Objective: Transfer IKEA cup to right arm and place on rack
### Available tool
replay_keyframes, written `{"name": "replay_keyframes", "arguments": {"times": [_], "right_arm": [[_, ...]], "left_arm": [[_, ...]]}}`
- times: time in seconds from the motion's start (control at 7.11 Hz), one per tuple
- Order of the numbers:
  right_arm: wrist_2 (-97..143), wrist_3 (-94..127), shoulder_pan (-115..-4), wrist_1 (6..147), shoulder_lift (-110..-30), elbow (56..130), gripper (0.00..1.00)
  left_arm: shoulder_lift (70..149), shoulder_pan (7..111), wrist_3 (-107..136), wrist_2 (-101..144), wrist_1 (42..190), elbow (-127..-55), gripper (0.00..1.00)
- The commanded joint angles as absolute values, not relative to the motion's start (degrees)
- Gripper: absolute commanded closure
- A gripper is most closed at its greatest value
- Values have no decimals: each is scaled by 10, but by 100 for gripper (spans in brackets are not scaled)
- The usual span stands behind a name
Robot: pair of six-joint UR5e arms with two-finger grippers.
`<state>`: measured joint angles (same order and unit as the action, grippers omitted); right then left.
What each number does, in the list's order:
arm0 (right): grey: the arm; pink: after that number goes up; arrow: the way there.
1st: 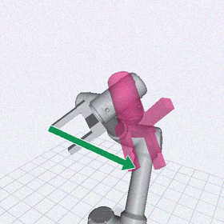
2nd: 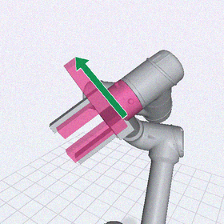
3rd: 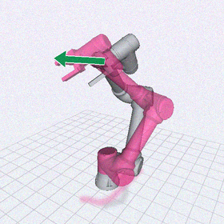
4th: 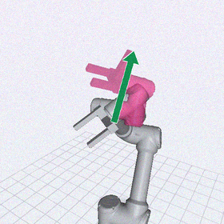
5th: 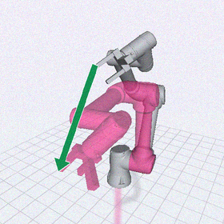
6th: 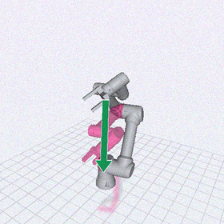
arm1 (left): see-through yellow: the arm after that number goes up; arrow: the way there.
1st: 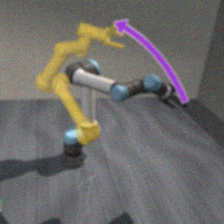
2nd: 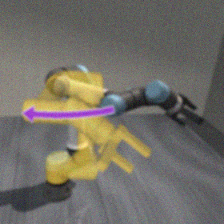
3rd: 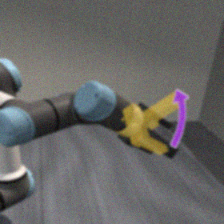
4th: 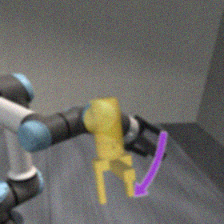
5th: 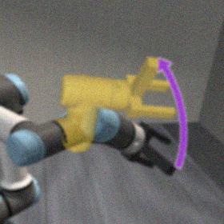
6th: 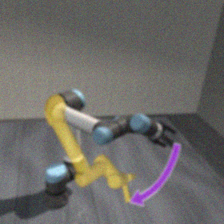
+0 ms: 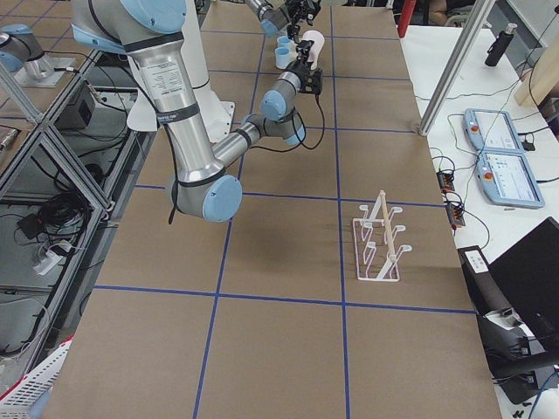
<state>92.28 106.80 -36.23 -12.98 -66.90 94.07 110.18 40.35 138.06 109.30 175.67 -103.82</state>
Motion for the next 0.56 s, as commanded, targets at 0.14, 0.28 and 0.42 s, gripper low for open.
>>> {"name": "replay_keyframes", "arguments": {"times": [0.14, 0.28, 0.42], "right_arm": [[1100, 881, -533, 49, -711, 904, 85], [1220, 788, -610, 132, -718, 904, 84], [1248, 683, -662, 189, -745, 910, 84]], "left_arm": [[1094, 405, 1361, 1054, 1760, -978, 0], [1095, 404, 1361, 1053, 1761, -972, 0], [1095, 403, 1361, 1053, 1761, -966, 0]]}}
